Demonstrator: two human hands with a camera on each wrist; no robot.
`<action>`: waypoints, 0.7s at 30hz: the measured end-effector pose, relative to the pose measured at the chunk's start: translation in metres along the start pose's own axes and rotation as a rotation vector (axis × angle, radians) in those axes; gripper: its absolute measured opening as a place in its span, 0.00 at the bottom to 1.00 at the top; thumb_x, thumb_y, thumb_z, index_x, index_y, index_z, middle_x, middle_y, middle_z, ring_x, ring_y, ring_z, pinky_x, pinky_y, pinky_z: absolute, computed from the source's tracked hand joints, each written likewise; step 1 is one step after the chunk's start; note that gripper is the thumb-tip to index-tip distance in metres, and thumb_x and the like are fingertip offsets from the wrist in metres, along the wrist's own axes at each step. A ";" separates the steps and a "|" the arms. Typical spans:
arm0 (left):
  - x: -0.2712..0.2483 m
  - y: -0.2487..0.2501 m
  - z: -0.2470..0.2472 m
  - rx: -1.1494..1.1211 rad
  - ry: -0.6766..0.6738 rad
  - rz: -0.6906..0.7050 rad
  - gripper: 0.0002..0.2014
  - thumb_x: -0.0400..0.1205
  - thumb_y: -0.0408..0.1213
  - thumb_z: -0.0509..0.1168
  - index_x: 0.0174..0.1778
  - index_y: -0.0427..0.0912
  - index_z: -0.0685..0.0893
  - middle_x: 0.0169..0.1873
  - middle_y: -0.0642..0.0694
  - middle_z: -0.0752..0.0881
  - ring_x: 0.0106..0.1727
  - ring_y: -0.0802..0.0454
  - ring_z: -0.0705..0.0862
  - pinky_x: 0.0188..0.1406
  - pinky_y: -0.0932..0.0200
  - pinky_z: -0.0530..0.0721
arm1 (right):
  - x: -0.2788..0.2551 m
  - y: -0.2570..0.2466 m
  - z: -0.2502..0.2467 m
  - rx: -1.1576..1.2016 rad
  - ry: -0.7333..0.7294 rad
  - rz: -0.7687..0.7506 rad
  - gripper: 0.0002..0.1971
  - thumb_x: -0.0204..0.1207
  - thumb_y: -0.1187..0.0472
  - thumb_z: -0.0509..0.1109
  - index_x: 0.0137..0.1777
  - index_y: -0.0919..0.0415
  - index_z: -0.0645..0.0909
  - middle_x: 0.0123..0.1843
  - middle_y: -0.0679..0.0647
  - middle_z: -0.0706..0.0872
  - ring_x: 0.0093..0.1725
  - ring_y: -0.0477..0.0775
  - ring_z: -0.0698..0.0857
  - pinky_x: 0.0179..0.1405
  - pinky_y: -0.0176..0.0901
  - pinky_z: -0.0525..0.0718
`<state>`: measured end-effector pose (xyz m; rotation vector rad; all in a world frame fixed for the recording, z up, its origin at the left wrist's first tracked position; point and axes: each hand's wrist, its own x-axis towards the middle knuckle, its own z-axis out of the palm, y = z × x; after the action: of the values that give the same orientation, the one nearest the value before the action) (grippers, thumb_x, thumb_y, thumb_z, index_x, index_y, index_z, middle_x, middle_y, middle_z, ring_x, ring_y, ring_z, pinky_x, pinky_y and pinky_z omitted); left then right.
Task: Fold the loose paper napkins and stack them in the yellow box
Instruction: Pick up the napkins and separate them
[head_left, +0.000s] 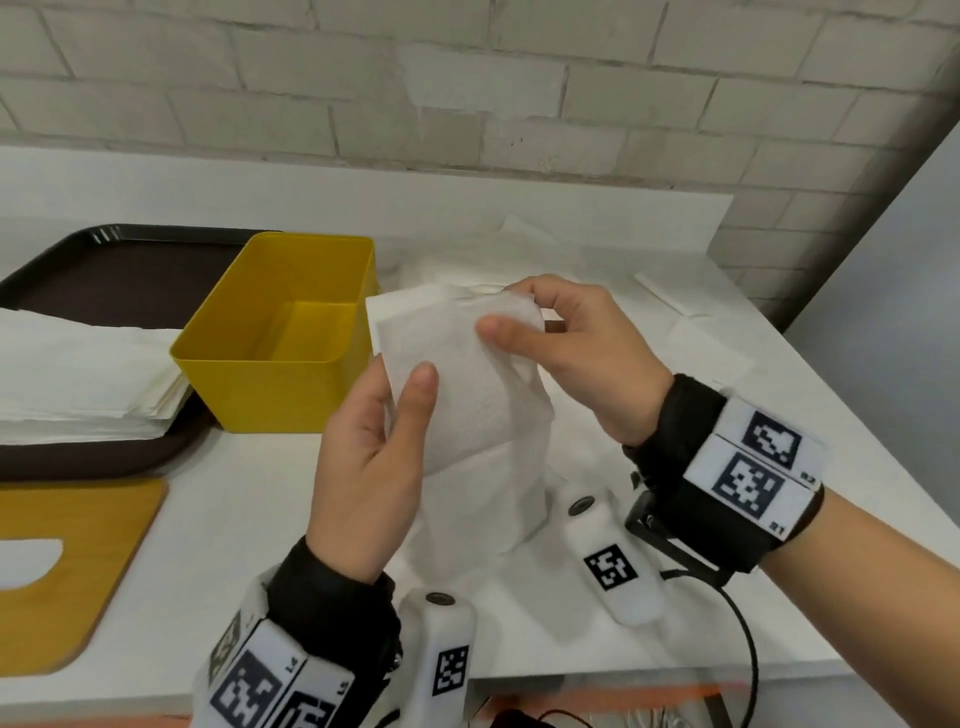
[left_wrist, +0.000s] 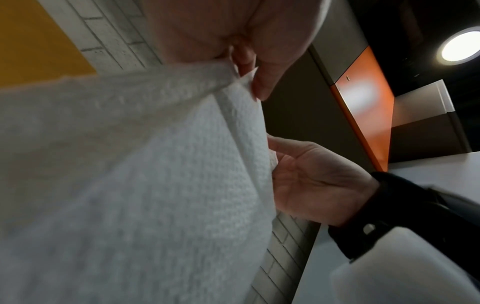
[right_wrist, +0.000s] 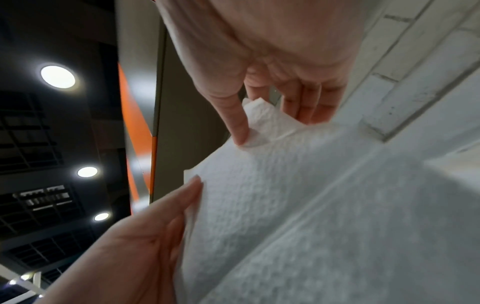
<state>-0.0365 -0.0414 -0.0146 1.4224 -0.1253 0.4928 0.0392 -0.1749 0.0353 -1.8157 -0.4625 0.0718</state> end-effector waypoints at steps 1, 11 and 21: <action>0.000 0.000 0.001 0.008 0.001 0.006 0.09 0.82 0.42 0.58 0.52 0.57 0.81 0.48 0.66 0.88 0.54 0.66 0.85 0.51 0.69 0.82 | 0.000 0.001 0.001 0.006 -0.003 0.015 0.06 0.74 0.62 0.71 0.36 0.57 0.79 0.49 0.57 0.83 0.48 0.58 0.83 0.52 0.49 0.82; 0.001 -0.005 0.004 0.037 -0.002 0.005 0.11 0.80 0.44 0.56 0.54 0.55 0.81 0.50 0.64 0.87 0.56 0.64 0.84 0.51 0.71 0.81 | 0.002 0.007 0.004 0.299 -0.088 0.197 0.08 0.82 0.63 0.60 0.41 0.58 0.70 0.42 0.54 0.80 0.43 0.52 0.79 0.41 0.41 0.78; 0.004 -0.015 0.001 0.128 0.125 -0.034 0.09 0.82 0.51 0.56 0.42 0.54 0.79 0.37 0.65 0.86 0.42 0.72 0.82 0.40 0.74 0.78 | 0.003 0.007 0.008 0.177 -0.062 0.025 0.08 0.78 0.62 0.67 0.38 0.57 0.73 0.41 0.59 0.78 0.44 0.56 0.77 0.48 0.54 0.76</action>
<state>-0.0268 -0.0420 -0.0262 1.5115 0.0314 0.5686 0.0416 -0.1678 0.0274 -1.6489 -0.4628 0.1806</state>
